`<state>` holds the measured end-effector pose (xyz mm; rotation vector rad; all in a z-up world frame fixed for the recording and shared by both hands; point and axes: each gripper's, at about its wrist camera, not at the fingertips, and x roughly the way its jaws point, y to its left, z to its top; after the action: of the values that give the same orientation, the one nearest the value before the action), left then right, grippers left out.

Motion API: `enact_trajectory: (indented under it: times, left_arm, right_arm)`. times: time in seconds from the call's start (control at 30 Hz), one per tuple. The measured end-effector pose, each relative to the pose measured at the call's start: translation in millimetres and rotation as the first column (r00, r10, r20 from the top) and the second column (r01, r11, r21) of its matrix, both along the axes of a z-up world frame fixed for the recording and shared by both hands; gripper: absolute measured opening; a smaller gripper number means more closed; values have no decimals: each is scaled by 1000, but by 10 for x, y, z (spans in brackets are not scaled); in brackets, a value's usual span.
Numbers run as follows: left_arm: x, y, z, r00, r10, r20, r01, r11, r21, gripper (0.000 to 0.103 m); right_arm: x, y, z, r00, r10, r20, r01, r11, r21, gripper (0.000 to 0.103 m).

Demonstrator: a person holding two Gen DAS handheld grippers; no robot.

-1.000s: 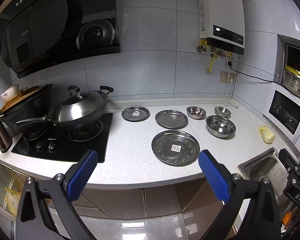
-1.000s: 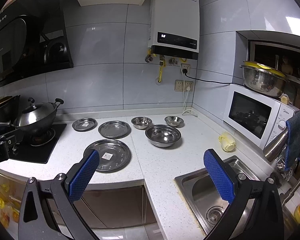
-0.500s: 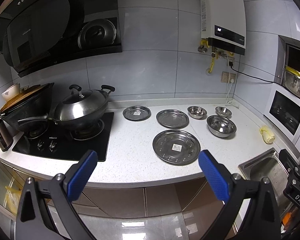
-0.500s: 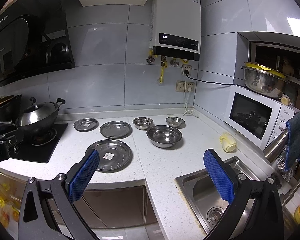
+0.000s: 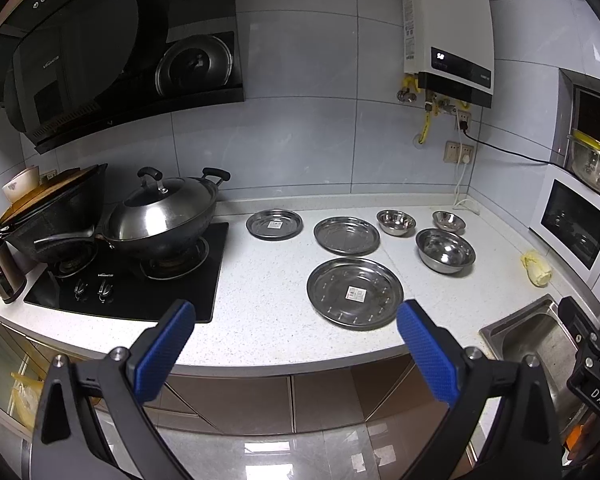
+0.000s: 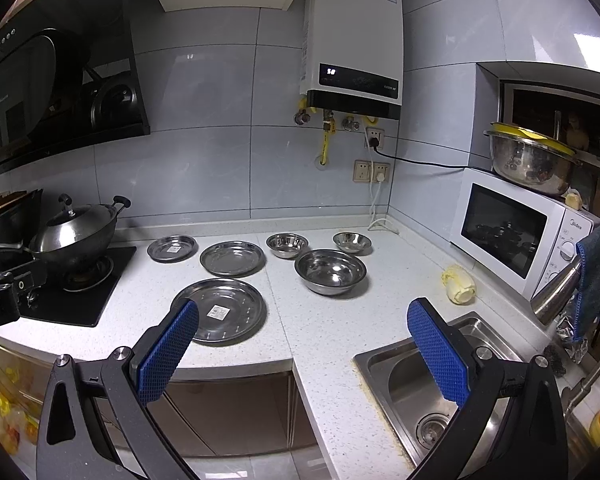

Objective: Organize plates and bowls

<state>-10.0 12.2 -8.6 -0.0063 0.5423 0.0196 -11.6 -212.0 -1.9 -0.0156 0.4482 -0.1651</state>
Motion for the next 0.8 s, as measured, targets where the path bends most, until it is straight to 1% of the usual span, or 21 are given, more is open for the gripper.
enact_trajectory:
  times: [0.33, 0.5, 0.8]
  left_arm:
    - [21, 54, 3, 1000, 4, -5, -4, 1000, 1, 102]
    - [157, 110, 28, 1000, 10, -12, -10, 1000, 1, 102]
    - [267, 158, -16, 999, 18, -31, -18, 1000, -3, 102]
  right_arm:
    - [52, 2, -11, 1000, 2, -1, -2, 1000, 3, 102]
    - [101, 12, -26, 1000, 7, -5, -7, 1000, 5, 102]
    - [145, 14, -63, 1000, 14, -7, -14, 1000, 6, 102]
